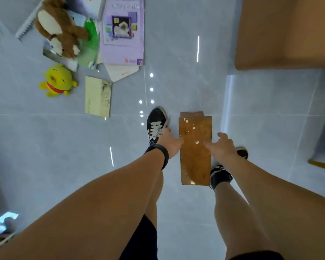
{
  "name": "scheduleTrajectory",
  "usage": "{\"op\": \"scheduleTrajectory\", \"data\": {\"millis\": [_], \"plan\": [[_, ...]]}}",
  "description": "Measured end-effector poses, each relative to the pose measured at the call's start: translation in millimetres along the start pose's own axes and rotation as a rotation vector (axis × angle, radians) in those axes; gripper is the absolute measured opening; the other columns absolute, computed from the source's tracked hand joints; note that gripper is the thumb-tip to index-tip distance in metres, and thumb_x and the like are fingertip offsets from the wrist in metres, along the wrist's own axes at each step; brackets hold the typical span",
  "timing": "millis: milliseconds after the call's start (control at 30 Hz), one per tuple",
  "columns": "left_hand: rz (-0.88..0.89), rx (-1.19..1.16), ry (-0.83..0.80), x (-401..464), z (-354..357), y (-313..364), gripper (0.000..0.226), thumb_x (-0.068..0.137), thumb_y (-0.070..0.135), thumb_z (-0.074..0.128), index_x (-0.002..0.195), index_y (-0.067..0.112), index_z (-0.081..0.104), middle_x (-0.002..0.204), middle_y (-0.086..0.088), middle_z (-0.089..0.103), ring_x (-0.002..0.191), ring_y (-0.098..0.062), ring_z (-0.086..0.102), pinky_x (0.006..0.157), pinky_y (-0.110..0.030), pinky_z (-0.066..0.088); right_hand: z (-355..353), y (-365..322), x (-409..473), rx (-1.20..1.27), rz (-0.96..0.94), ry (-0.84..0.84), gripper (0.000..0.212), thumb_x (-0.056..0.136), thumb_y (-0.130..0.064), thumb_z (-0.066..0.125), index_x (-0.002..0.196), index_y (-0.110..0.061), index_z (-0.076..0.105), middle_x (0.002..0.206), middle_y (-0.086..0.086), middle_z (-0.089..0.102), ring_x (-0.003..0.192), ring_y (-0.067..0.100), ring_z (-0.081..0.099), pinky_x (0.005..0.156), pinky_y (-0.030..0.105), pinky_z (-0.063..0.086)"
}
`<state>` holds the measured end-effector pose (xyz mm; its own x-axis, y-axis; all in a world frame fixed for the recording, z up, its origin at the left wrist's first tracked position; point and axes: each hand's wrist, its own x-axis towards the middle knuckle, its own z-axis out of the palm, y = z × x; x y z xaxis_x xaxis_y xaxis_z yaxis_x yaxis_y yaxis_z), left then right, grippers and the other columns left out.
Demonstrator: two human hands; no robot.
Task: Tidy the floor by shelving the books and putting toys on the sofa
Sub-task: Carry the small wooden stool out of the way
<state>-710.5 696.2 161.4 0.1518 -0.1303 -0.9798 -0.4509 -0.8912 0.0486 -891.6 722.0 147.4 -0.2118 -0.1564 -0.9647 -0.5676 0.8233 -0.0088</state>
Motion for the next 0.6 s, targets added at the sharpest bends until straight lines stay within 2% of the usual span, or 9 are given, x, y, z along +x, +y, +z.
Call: {"op": "scheduleTrajectory", "data": {"millis": [33,100,200,333,433,533,600], "plan": [[-0.019,0.010,-0.022,5,4,-2,0.068,0.096,0.027,0.063,0.153,0.023,0.027,0.144,-0.007,0.051,0.122,-0.030,0.056,0.101,-0.044,0.051,6,4,6,-0.020,0.011,-0.068,0.065,0.099,-0.049,0.058,0.151,-0.018,0.035,0.147,0.011,0.048,0.130,0.035,0.052,0.103,0.044,0.045],[-0.058,0.045,-0.085,18,12,-2,0.071,0.100,0.029,0.058,0.158,0.024,0.018,0.153,-0.006,0.042,0.131,-0.029,0.049,0.104,-0.043,0.043,15,10,22,-0.036,0.019,-0.151,0.055,0.102,-0.050,0.049,0.144,-0.016,0.042,0.140,0.009,0.056,0.125,0.033,0.055,0.102,0.044,0.045],[-0.074,0.025,-0.173,31,25,1,0.057,0.104,0.037,0.051,0.153,0.020,0.028,0.148,-0.005,0.049,0.120,-0.022,0.054,0.095,-0.036,0.043,21,13,37,-0.054,0.013,-0.166,0.050,0.105,-0.050,0.041,0.140,-0.015,0.045,0.135,0.008,0.059,0.121,0.031,0.058,0.099,0.043,0.046],[-0.091,0.054,-0.145,40,34,3,0.055,0.105,0.051,0.037,0.151,0.019,0.034,0.146,-0.003,0.051,0.132,-0.029,0.052,0.109,-0.045,0.040,21,20,48,-0.040,0.008,-0.221,0.055,0.104,-0.055,0.035,0.142,-0.017,0.044,0.139,0.007,0.057,0.127,0.032,0.056,0.108,0.048,0.046],[-0.083,0.067,-0.139,37,42,9,0.056,0.105,0.056,0.030,0.147,0.019,0.039,0.145,-0.004,0.052,0.130,-0.030,0.053,0.111,-0.050,0.041,15,29,46,-0.011,-0.006,-0.191,0.056,0.104,-0.055,0.034,0.143,-0.016,0.042,0.140,0.008,0.056,0.127,0.032,0.055,0.107,0.048,0.045],[-0.021,0.117,-0.128,30,60,27,0.055,0.105,0.057,0.027,0.141,0.019,0.044,0.138,-0.004,0.057,0.123,-0.028,0.057,0.107,-0.048,0.045,0,42,46,0.037,-0.010,-0.112,0.058,0.104,-0.056,0.031,0.144,-0.015,0.040,0.141,0.010,0.054,0.127,0.035,0.054,0.106,0.050,0.046],[0.016,0.142,-0.145,24,78,44,0.054,0.105,0.056,0.026,0.143,0.019,0.041,0.140,-0.004,0.055,0.125,-0.029,0.056,0.109,-0.048,0.045,-15,55,48,0.082,0.001,-0.053,0.059,0.104,-0.058,0.029,0.142,-0.014,0.040,0.136,0.010,0.055,0.124,0.036,0.055,0.103,0.052,0.048]]}}
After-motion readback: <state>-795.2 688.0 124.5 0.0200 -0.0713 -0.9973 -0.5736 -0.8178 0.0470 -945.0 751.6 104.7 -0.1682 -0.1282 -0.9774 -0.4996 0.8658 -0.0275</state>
